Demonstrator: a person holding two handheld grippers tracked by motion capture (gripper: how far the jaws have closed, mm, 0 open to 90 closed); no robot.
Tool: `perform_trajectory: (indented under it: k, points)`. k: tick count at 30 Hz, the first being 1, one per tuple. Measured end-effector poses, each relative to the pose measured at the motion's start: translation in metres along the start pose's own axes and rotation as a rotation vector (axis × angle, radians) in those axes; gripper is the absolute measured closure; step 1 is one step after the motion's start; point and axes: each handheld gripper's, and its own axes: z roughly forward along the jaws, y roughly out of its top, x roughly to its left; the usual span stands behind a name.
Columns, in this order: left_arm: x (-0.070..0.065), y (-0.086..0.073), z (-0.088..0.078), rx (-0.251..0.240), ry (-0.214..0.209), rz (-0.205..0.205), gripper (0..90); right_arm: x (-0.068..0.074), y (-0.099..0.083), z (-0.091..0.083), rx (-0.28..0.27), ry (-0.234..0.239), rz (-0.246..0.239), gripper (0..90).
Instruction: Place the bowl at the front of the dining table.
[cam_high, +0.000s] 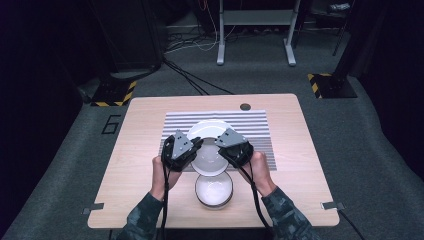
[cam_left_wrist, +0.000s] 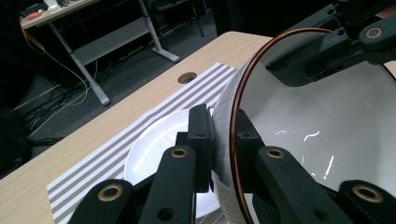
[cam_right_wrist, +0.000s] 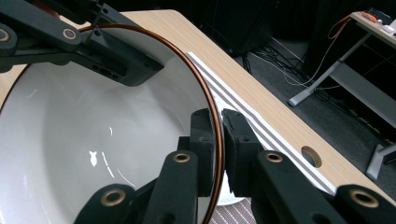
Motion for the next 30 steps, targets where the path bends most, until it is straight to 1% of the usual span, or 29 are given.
perform_trajectory:
  k: [8,11,12,14,17,19,23,24,27,28,29,30]
  points:
    - [0.005,0.001,0.005,0.005,0.003,0.0,81.9,-0.004,0.001,0.006,0.001,0.001,0.004,83.1]
    - [0.006,0.002,0.008,0.007,0.005,0.007,81.8,-0.006,0.001,0.009,0.0,-0.001,0.008,83.1]
    - [0.007,0.002,0.01,-0.002,0.006,0.008,81.8,-0.008,0.001,0.01,0.0,-0.001,0.009,83.1]
    - [0.008,0.002,0.01,0.004,0.004,0.008,81.9,-0.008,0.002,0.011,0.0,-0.003,0.009,83.1]
    - [0.011,0.002,0.014,-0.002,0.002,0.014,81.9,-0.01,0.002,0.014,0.004,-0.006,0.005,83.2]
    - [0.013,0.001,0.017,-0.01,0.002,0.009,81.9,-0.012,0.003,0.016,0.01,-0.006,0.004,83.2]
    - [0.016,0.002,0.02,-0.013,0.006,0.008,81.9,-0.015,0.005,0.019,0.009,-0.012,0.005,83.1]
    - [0.018,0.003,0.021,-0.011,0.014,0.015,81.9,-0.017,0.007,0.021,0.012,-0.012,0.003,83.0]
    - [0.02,0.004,0.023,-0.01,0.018,0.017,82.0,-0.019,0.009,0.023,0.013,-0.013,0.004,82.9]
    - [0.024,0.003,0.026,-0.008,0.013,0.01,81.9,-0.021,0.009,0.027,0.015,-0.014,0.005,82.9]
    - [0.024,0.003,0.026,-0.008,0.013,0.01,81.8,-0.021,0.009,0.027,0.015,-0.014,0.005,82.9]
    - [0.028,0.001,0.031,-0.01,-0.002,-0.007,81.8,-0.022,0.009,0.031,0.018,-0.013,0.009,82.8]
